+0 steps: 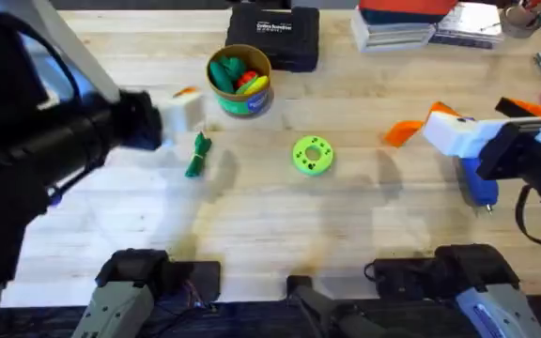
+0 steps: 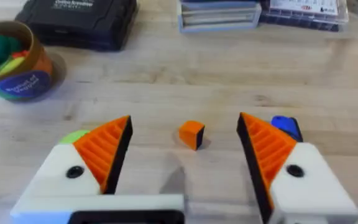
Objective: Pick up the gripper from the table and insert it into the empty holder that is missing its gripper. Then pick up a screw, insert it into the mounting hole, and use the screwdriver to tighten it. Finally, clean up the table by picking up the vegetable and placing it into the bucket.
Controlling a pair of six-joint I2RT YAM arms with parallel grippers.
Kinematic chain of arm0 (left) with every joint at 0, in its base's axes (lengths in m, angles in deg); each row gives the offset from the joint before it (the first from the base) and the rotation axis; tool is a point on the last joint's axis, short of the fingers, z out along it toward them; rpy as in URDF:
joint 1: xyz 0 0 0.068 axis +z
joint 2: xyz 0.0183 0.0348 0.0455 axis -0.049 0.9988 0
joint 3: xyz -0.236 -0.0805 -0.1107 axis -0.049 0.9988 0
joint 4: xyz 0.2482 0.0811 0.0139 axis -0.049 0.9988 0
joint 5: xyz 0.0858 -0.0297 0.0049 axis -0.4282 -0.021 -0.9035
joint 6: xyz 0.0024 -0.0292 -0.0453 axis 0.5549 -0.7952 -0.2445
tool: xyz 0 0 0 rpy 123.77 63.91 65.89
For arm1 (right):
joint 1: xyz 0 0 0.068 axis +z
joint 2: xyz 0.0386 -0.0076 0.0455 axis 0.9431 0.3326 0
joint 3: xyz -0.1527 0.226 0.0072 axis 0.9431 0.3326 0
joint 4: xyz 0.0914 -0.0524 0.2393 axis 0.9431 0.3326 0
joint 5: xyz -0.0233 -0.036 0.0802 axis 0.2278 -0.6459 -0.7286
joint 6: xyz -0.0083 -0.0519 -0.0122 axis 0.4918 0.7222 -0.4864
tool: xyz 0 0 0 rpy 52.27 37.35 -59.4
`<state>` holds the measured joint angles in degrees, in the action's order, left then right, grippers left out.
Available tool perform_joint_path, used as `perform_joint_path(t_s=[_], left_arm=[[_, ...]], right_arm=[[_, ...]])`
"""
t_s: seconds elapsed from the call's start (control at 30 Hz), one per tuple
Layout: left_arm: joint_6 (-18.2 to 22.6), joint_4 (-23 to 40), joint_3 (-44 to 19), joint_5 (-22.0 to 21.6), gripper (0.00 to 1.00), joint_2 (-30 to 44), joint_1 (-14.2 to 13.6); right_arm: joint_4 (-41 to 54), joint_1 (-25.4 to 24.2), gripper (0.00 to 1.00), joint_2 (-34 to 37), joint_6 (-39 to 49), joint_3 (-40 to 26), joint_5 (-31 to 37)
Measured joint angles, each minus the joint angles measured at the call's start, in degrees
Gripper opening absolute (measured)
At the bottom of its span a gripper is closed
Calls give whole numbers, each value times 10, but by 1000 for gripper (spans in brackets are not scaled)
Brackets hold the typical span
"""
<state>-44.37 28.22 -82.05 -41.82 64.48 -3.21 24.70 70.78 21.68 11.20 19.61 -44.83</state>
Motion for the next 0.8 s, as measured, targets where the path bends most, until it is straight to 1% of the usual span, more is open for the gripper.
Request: perform_joint_path(t_s=[0.03, 0.07, 0.2, 0.27, 0.33, 0.43, 0.57, 0.63, 0.7, 0.8], left_arm=[[-3, -35, 0, 35, 938, 0, 0], [-4, -68, 0, 66, 970, 0, 0], [-4, -178, 0, 189, 986, 0, 0], [-4, -197, 0, 227, 986, 0, 0], [-4, -192, 0, 255, 986, 0, 0], [-4, -155, 0, 277, 985, 0, 0], [-3, -141, 0, 288, 985, 0, 0], [8, -136, 0, 290, 986, 0, -1], [28, -150, 3, 290, 986, -3, -6], [70, -209, 43, 292, 986, -29, -28]], right_arm=[[5, 0, 994, 0, 0, 0, 0], [9, 0, 994, 0, 0, 0, 0], [17, 0, 994, 0, 0, 0, 0], [26, 0, 994, 0, 0, 0, 0], [38, 0, 994, 0, 0, 0, 0], [57, 0, 994, 0, 0, 0, 0], [95, 0, 993, 0, 0, 0, 0], [116, 0, 993, 0, 0, 0, 0], [141, 0, 993, 0, 0, 0, 0], [180, 0, 993, 0, 0, 0, 0]])
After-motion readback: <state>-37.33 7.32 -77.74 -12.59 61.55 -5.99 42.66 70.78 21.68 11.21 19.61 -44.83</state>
